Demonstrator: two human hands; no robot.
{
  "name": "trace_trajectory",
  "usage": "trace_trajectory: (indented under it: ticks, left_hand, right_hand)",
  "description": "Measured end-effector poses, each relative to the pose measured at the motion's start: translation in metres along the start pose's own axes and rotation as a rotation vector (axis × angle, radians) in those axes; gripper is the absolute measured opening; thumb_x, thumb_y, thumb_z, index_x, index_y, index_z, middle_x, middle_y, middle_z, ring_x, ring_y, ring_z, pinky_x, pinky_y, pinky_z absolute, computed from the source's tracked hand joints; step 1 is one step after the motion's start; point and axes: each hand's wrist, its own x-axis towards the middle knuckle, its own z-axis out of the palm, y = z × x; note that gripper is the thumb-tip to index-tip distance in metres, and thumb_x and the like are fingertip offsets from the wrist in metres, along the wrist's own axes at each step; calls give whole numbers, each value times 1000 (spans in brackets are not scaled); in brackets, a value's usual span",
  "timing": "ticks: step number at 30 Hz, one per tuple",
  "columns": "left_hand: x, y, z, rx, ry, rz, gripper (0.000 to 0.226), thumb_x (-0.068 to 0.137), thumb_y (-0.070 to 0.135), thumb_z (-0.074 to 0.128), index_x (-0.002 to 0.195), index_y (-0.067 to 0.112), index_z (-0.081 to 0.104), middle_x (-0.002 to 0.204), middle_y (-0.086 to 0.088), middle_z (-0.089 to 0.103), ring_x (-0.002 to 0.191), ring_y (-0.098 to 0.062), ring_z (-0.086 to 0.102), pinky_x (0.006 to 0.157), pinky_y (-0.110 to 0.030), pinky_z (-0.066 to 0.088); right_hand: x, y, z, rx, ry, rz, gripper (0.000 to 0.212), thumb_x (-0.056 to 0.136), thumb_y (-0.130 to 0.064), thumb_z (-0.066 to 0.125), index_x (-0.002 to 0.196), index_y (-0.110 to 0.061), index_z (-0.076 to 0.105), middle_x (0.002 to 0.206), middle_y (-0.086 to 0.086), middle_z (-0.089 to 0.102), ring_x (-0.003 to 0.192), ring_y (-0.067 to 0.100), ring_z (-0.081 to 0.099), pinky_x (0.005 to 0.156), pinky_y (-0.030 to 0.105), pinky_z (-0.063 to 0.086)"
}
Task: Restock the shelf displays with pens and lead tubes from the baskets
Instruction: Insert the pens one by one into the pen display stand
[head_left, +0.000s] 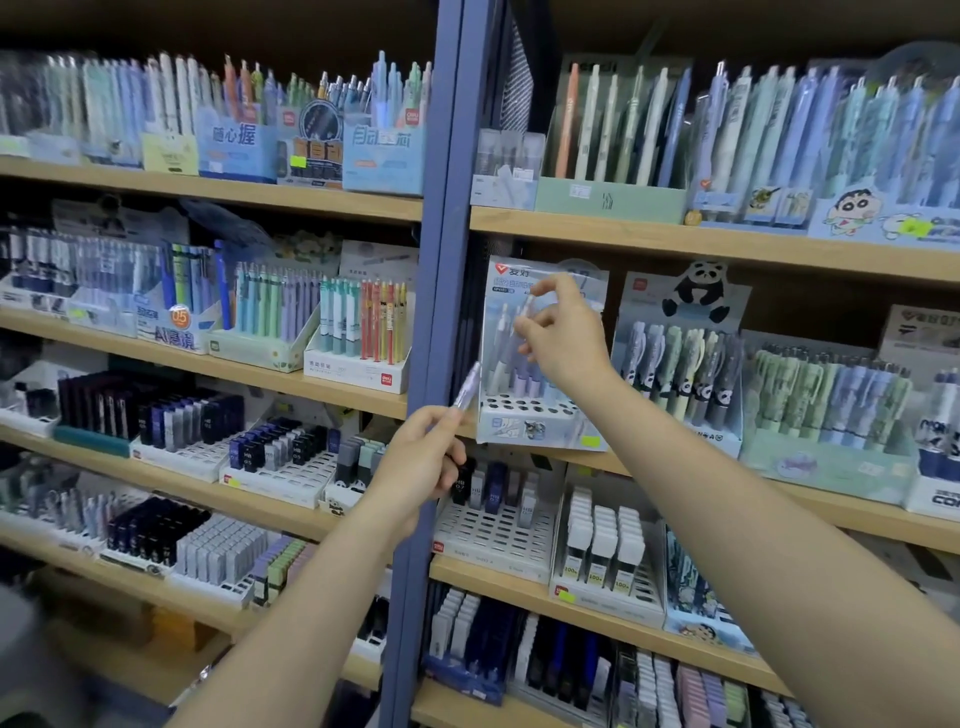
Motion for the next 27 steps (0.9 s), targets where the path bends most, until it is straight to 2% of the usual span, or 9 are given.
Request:
trace_trajectory:
  ticks: [3, 6, 10, 13, 16, 18, 21, 24, 27]
  left_hand:
    - [-2, -3, -1, -3, -8, 43, 24, 106, 33, 46, 108, 21, 66, 71, -1, 57, 49, -10, 43, 41, -17, 32]
    - [-4, -4, -2, -13, -3, 61, 21, 105, 33, 49, 107, 24, 68, 70, 0, 57, 50, -10, 43, 43, -17, 34]
    - [-7, 0, -1, -36, 2, 78, 19, 105, 31, 50, 108, 23, 68, 70, 0, 59, 52, -10, 48, 46, -20, 35]
    - [-8, 2, 1, -38, 2, 96, 21, 106, 30, 48, 110, 22, 67, 73, -2, 60, 53, -11, 49, 47, -23, 34]
    - [-8, 3, 5, -38, 6, 102, 24, 107, 31, 45, 111, 22, 67, 74, -3, 59, 53, -11, 48, 44, -21, 30]
    - [-8, 4, 8, -61, 4, 94, 26, 107, 31, 44, 112, 22, 68, 75, -3, 58, 53, -11, 46, 44, -20, 30]
    - [-8, 7, 16, -158, -31, 76, 25, 107, 28, 45, 115, 18, 67, 73, -2, 59, 51, -11, 45, 43, -19, 29]
    - [-9, 12, 28, -267, -76, 57, 21, 107, 23, 46, 114, 10, 60, 69, -3, 62, 47, -12, 45, 39, -19, 26]
    - [-11, 17, 43, -247, -101, 62, 17, 106, 24, 48, 107, 11, 58, 69, -5, 65, 49, -14, 50, 43, -22, 29]
  right_hand:
    - [-2, -1, 7, -103, -4, -58, 28, 98, -13, 61, 106, -28, 40, 74, 8, 67, 67, 27, 68, 58, 34, 53]
    - [-2, 0, 12, -152, -25, -93, 23, 99, -16, 61, 108, -29, 44, 74, 5, 66, 67, 27, 67, 65, 42, 59]
    - [1, 2, 9, -335, -49, -168, 23, 100, -22, 58, 120, -26, 48, 71, 4, 62, 67, 24, 61, 66, 38, 53]
    - [2, 4, 6, -402, -88, -149, 24, 100, -22, 55, 124, -26, 50, 65, -1, 56, 59, 19, 56, 62, 35, 50]
    - [-4, 2, -1, -283, -77, -100, 26, 101, -19, 50, 127, -25, 54, 64, 2, 58, 57, 19, 54, 60, 37, 51]
    - [-14, -4, -7, -114, -78, -44, 21, 101, -16, 50, 119, -20, 60, 74, 11, 65, 56, 21, 56, 57, 37, 52]
    - [-30, -12, -16, 142, -221, 91, 17, 102, -14, 52, 106, -6, 66, 84, 11, 68, 55, 22, 62, 51, 34, 52]
    - [-43, -10, -26, 268, -381, 165, 14, 98, -13, 61, 112, -8, 62, 89, 11, 70, 64, 19, 67, 56, 30, 55]
    - [-49, -2, -37, 314, -393, 195, 25, 96, -8, 64, 120, -6, 55, 92, 14, 71, 67, 19, 68, 59, 28, 57]
